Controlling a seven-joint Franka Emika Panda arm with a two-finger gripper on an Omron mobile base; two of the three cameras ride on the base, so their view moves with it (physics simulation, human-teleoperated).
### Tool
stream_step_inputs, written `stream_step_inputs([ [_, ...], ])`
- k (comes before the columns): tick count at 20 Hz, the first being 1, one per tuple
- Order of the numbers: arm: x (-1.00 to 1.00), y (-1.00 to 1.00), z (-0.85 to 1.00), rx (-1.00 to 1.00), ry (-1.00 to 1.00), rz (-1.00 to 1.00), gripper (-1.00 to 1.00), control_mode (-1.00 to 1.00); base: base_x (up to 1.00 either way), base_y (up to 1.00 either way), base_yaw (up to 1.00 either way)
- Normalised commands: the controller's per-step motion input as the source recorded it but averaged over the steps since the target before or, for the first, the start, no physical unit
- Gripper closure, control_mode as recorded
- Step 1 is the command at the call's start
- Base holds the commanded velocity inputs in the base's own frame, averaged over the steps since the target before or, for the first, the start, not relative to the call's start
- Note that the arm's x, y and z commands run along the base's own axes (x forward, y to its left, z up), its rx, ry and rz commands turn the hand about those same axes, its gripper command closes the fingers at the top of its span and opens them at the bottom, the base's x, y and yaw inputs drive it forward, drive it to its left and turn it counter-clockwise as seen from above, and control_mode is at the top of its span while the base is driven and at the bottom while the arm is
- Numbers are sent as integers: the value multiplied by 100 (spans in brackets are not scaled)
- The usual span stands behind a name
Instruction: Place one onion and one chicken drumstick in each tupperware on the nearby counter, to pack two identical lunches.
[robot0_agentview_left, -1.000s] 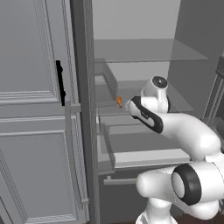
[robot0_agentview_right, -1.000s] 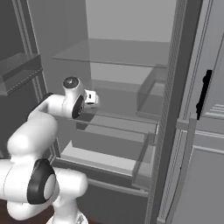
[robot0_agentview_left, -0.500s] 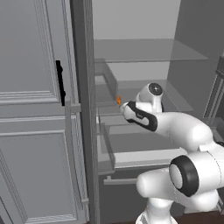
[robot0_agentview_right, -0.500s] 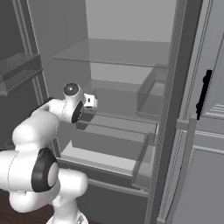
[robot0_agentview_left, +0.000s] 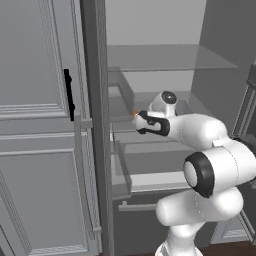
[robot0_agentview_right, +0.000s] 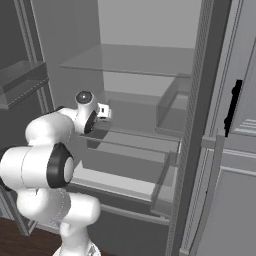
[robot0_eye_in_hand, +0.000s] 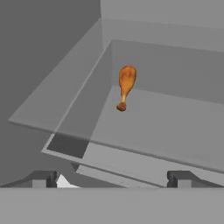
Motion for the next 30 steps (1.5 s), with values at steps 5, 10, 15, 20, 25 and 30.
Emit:
stream_step_inputs([
  [5, 48, 0, -2, 0, 5, 0, -100, -100, 0, 0, 0],
  [10, 42, 0, -15, 0, 4, 0, -100, -100, 0, 0, 0],
  [15, 46, 0, -28, 0, 4, 0, -100, -100, 0, 0, 0],
  [20, 50, 2, -39, 0, 4, 0, -100, -100, 0, 0, 0],
  [25, 55, 5, -35, 0, 4, 0, -100, -100, 0, 0, 0],
  [30, 56, 5, -34, 0, 3, 0, -100, -100, 0, 0, 0],
])
